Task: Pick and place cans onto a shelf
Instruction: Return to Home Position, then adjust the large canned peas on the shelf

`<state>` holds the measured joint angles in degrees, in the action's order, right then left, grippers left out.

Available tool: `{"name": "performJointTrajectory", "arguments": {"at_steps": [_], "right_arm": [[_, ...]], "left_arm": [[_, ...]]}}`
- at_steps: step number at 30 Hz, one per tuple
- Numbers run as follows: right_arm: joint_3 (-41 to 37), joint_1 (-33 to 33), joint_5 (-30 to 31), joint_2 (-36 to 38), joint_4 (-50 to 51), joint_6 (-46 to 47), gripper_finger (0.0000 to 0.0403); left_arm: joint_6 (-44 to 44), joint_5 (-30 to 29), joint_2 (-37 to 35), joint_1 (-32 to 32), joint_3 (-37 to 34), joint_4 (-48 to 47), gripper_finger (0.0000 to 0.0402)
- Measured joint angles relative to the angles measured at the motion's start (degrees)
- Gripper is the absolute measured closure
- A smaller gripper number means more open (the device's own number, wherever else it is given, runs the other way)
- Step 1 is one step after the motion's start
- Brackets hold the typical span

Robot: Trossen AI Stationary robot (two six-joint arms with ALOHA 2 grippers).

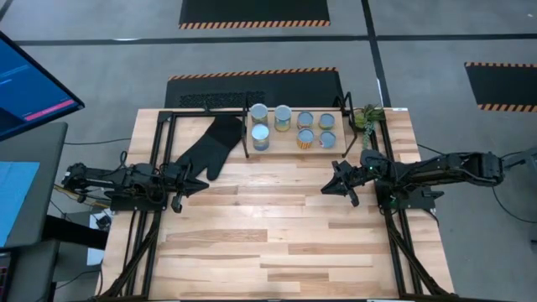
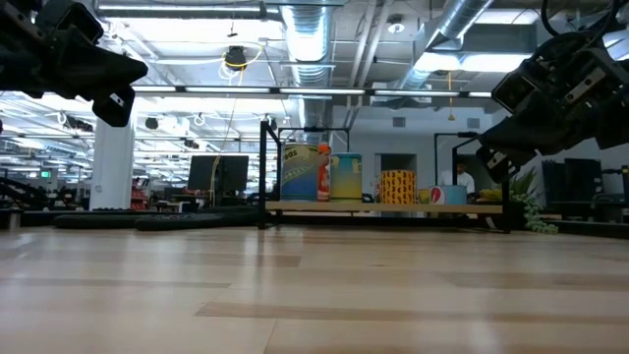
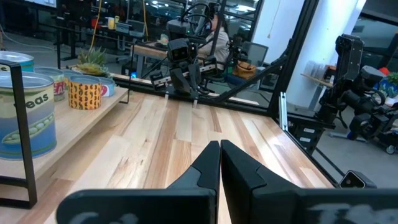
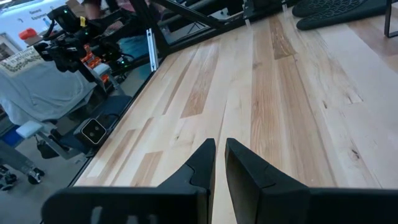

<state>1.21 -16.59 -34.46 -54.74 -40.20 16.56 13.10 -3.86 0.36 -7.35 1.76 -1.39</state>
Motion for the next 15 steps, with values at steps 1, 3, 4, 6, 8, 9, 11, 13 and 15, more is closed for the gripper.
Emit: {"name": "performJointTrajectory", "arguments": {"at_steps": [1,3,4,6,8,9,11,13,15], "right_arm": [[0.0,0.0,0.0,0.0,0.0,0.0,0.0339],[0.0,0.0,0.0,0.0,0.0,0.0,0.0339],[0.0,0.0,0.0,0.0,0.0,0.0,0.0339],[0.0,0.0,0.0,0.0,0.0,0.0,0.0339],[0.0,0.0,0.0,0.0,0.0,0.0,0.0339],[0.0,0.0,0.0,0.0,0.0,0.0,0.0339],[0.0,0.0,0.0,0.0,0.0,0.0,0.0339],[0.0,0.0,0.0,0.0,0.0,0.0,0.0339],[0.0,0.0,0.0,0.0,0.0,0.0,0.0339]], "left_arm": [[0.0,0.0,0.0,0.0,0.0,0.0,0.0401],[0.0,0.0,0.0,0.0,0.0,0.0,0.0402],[0.0,0.0,0.0,0.0,0.0,0.0,0.0401],[0.0,0.0,0.0,0.0,0.0,0.0,0.0402],[0.0,0.0,0.0,0.0,0.0,0.0,0.0401],[0.0,0.0,0.0,0.0,0.0,0.0,0.0401],[0.0,0.0,0.0,0.0,0.0,0.0,0.0401],[0.0,0.0,0.0,0.0,0.0,0.0,0.0402],[-0.6,-0.1,0.0,0.0,0.0,0.0,0.0401]]}}
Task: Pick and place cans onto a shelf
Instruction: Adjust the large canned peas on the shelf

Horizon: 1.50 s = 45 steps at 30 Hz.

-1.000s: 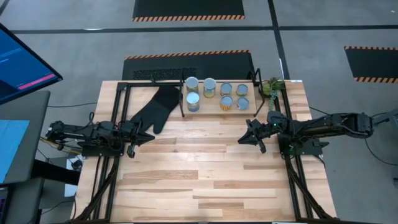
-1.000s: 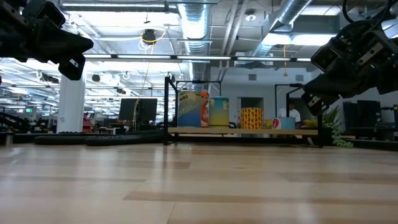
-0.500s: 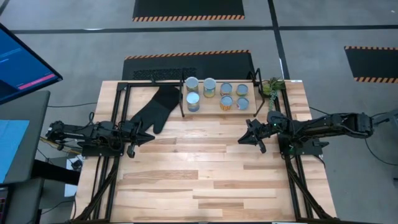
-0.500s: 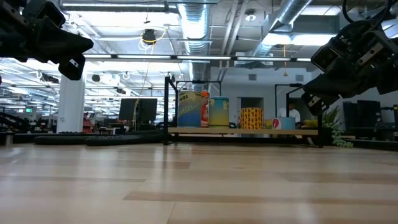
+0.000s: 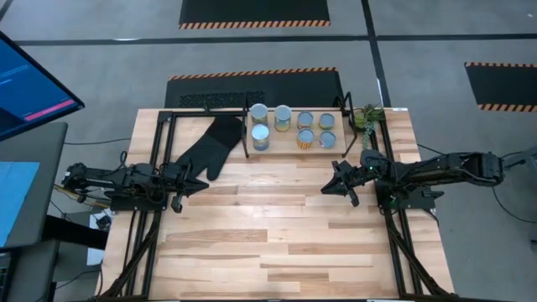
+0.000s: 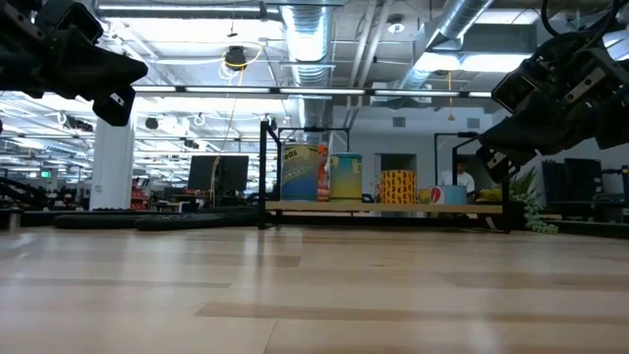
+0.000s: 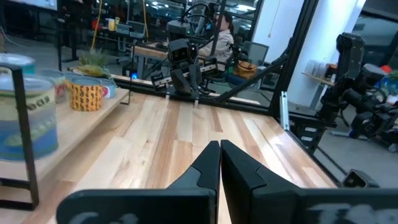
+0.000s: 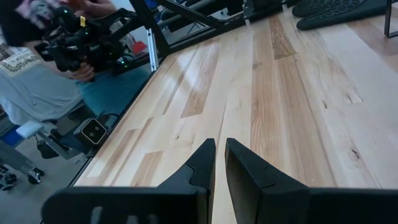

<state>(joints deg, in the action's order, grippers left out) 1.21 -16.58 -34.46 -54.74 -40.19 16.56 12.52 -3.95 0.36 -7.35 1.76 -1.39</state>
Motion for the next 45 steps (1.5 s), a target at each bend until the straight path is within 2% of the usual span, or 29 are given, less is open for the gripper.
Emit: {"name": "performJointTrajectory", "arguments": {"at_steps": [2,7,11,14,19,23,28,32,39,45], "right_arm": [[0.0,0.0,0.0,0.0,0.0,0.0,0.0339],[0.0,0.0,0.0,0.0,0.0,0.0,0.0339],[0.0,0.0,0.0,0.0,0.0,0.0,0.0339],[0.0,0.0,0.0,0.0,0.0,0.0,0.0339],[0.0,0.0,0.0,0.0,0.4,0.0,0.0339],[0.0,0.0,0.0,0.0,1.5,0.0,0.0339],[0.0,0.0,0.0,0.0,2.7,0.0,0.0339],[0.0,0.0,0.0,0.0,3.4,0.0,0.0339],[0.0,0.0,0.0,0.0,3.5,0.0,0.0339],[0.0,0.0,0.0,0.0,4.2,0.0,0.0339]], "left_arm": [[0.1,-1.8,0.0,0.0,0.0,0.4,0.0401],[3.0,-13.7,0.0,0.0,0.0,1.8,0.0401],[2.8,-14.6,2.2,0.0,-0.2,3.0,0.0402],[0.6,-16.7,4.7,0.0,-0.1,7.8,0.0401],[0.3,-19.6,12.3,0.0,0.3,11.4,0.0402],[-1.3,-20.8,20.1,0.2,3.7,15.2,0.0402],[-7.0,-20.9,29.7,2.4,9.3,21.4,0.0402],[-7.1,-20.6,37.7,5.7,10.6,23.9,0.0401],[-6.9,-9.5,52.5,10.0,10.8,41.0,0.0401],[-7.2,-9.5,63.9,11.0,13.0,47.9,0.0401]]}}
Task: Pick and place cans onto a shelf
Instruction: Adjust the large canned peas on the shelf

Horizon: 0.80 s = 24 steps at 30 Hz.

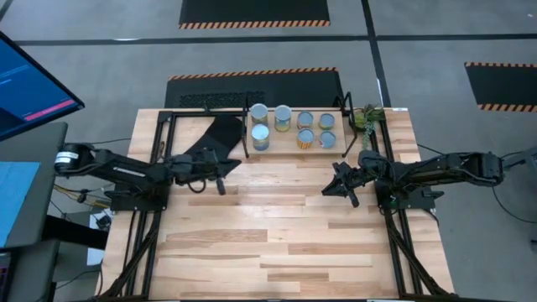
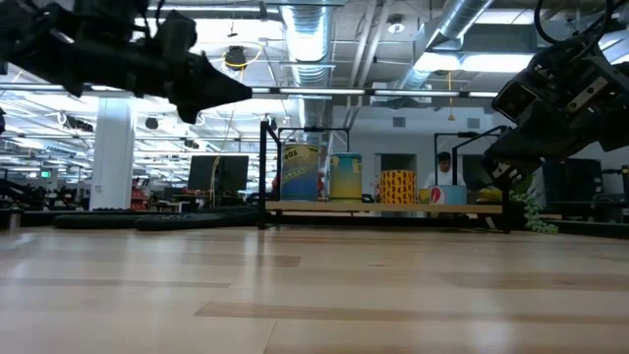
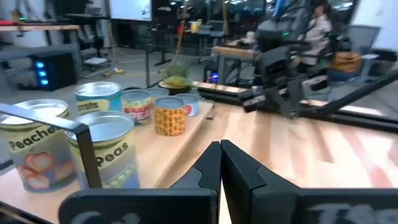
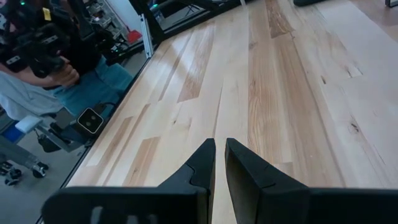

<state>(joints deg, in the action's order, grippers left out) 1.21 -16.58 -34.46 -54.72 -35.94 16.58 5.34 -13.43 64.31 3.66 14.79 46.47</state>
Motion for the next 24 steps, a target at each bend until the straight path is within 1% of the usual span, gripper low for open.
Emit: {"name": "performJointTrajectory", "arguments": {"at_steps": [3,11,15,18,24], "right_arm": [[0.0,0.0,0.0,0.0,0.1,0.0,0.0339],[0.0,0.0,0.0,0.0,0.1,0.0,0.0339],[0.0,0.0,0.0,0.0,0.2,0.0,0.0339],[0.0,0.0,0.0,0.0,0.2,0.0,0.0339],[0.0,0.0,0.0,0.0,0.4,0.0,0.0339]], "left_arm": [[-0.9,-2.4,4.3,1.0,2.5,0.1,0.0401],[-1.2,-2.6,16.5,5.3,9.6,0.6,0.0401],[1.4,-3.2,23.1,6.3,12.6,1.2,0.0401],[1.9,-3.6,27.4,6.7,15.2,1.3,0.0401],[1.8,-3.9,31.2,7.5,19.2,2.4,0.0401]]}}
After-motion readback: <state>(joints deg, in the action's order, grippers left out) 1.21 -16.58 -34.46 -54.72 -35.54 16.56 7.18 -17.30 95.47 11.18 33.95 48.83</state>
